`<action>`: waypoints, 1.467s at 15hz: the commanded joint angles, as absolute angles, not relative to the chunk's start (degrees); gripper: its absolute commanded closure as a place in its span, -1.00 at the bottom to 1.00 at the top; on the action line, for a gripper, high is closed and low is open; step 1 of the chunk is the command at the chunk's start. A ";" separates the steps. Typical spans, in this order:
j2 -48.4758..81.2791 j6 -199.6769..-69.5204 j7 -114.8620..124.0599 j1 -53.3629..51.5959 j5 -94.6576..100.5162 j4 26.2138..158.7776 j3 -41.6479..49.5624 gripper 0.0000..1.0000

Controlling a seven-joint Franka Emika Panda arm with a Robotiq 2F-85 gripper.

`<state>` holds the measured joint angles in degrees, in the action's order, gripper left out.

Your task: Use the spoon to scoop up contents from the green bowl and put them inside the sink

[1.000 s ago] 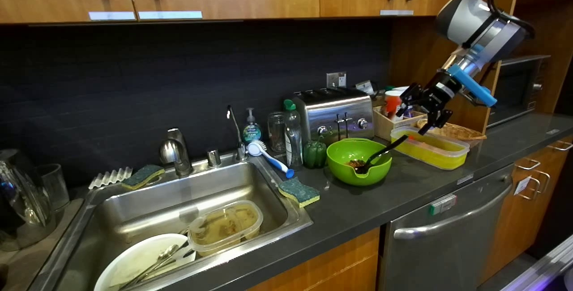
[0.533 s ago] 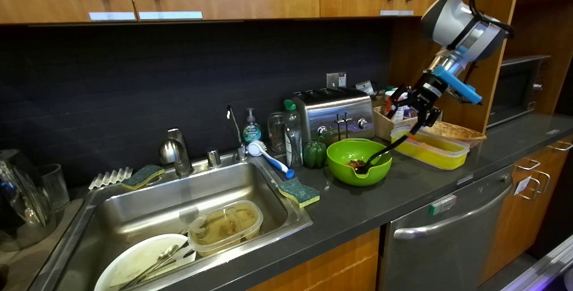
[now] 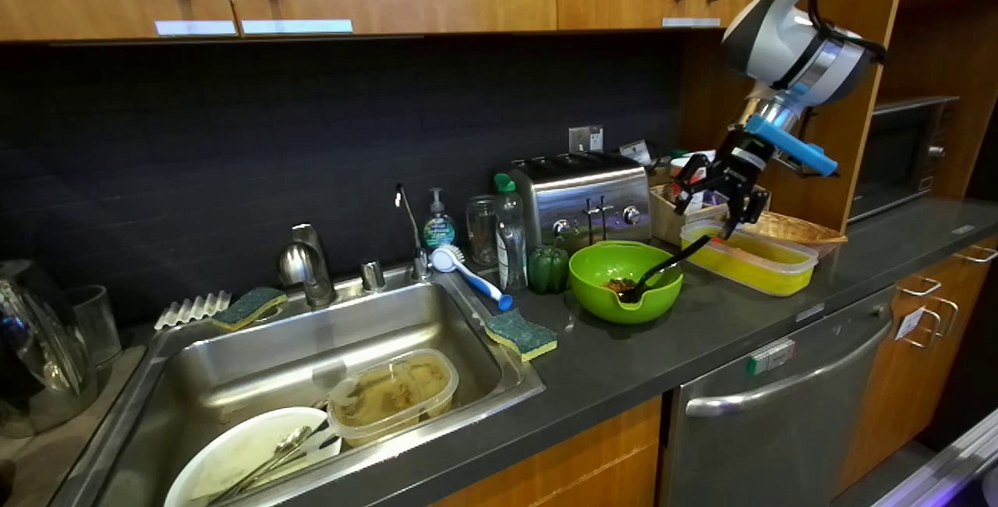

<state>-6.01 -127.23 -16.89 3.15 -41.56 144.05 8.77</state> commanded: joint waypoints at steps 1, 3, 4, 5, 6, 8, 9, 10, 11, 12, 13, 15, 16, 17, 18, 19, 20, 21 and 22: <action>-5.92 -121.73 -14.91 4.06 -37.68 142.69 8.21 -1.00; -5.89 -119.02 -16.73 3.89 -37.05 142.21 8.24 -1.00; -5.83 -117.69 -17.98 3.84 -37.08 141.87 8.31 -1.00; -5.59 -116.59 -18.82 3.83 -37.22 141.42 8.35 -1.00; -5.40 -115.84 -19.71 3.84 -37.35 141.13 8.37 -1.00; -4.97 -114.92 -21.13 3.94 -36.98 140.52 8.40 -1.00; -4.80 -114.60 -21.49 4.03 -36.85 140.31 8.43 -1.00; -4.49 -114.46 -21.59 4.17 -36.68 140.04 8.51 -1.00; -4.28 -114.22 -21.66 4.28 -36.57 139.84 8.58 -1.00; -4.03 -113.55 -21.87 4.42 -36.38 139.58 8.66 -1.00; -3.85 -112.42 -22.01 4.55 -35.72 139.27 8.67 -1.00; -4.63 -114.01 -21.40 4.41 -36.56 140.58 8.18 -1.00; -4.48 -113.36 -21.49 4.54 -36.03 140.32 8.21 -1.00; -4.37 -113.08 -21.54 4.59 -35.93 140.12 8.21 -1.00; -4.33 -112.99 -21.58 4.61 -35.92 140.07 8.21 -1.00; -4.29 -112.96 -21.62 4.61 -35.92 140.06 8.21 -1.00; -4.24 -112.95 -21.66 4.62 -35.91 140.05 8.20 -1.00; -4.21 -112.94 -21.70 4.62 -35.91 140.05 8.20 -1.00; -4.20 -112.93 -21.74 4.62 -35.91 140.04 8.20 -1.00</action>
